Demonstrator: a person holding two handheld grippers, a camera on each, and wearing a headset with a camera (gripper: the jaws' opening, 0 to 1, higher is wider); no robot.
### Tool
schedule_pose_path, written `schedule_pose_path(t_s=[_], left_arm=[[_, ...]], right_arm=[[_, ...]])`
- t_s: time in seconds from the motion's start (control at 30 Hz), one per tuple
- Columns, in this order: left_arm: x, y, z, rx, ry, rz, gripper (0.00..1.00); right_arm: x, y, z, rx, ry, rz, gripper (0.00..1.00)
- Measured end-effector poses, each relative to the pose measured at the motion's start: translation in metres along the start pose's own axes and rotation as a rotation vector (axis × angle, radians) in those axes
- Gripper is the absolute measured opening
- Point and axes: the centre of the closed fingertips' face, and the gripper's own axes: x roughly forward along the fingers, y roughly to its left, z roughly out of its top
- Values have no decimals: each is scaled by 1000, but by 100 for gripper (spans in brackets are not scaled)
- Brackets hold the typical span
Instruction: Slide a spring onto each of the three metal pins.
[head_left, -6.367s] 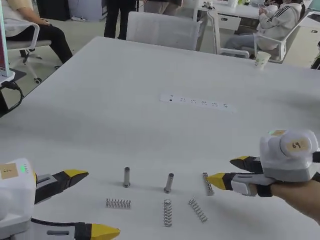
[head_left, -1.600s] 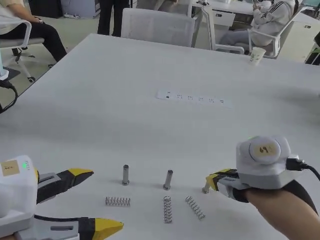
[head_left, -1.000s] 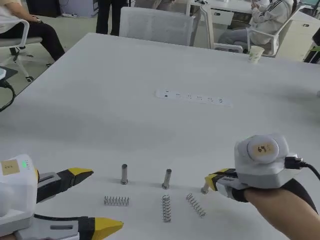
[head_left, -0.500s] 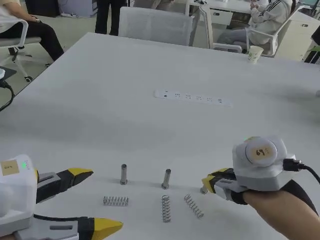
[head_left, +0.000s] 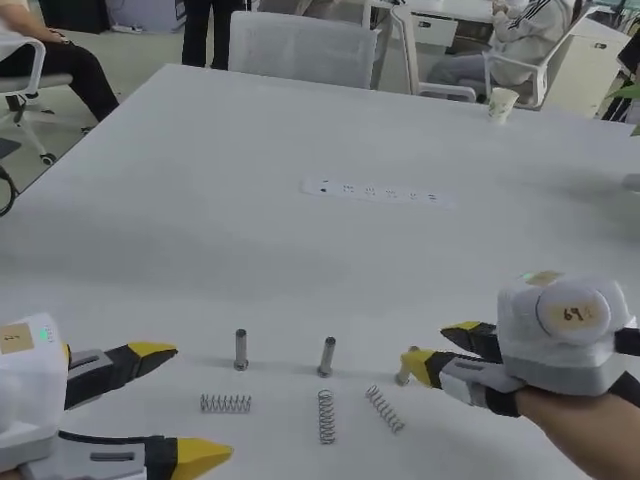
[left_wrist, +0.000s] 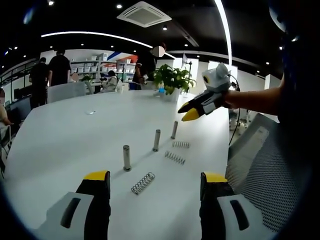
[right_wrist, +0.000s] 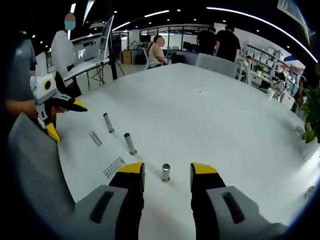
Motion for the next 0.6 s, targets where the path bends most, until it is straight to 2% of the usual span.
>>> schedule_pose_path(t_s=[0.13,0.4,0.6], left_arm=[[4,4,-3,13,17,-14,65],[12,15,-17,44,74,-48,54],[19,22,-24,76,103,-71,42]], right_arm=[[-11,-2,8,16,-43,0,37],[-26,-2,15,20,-77,-7,38],[-33,2,18,19,-96,-12,38]])
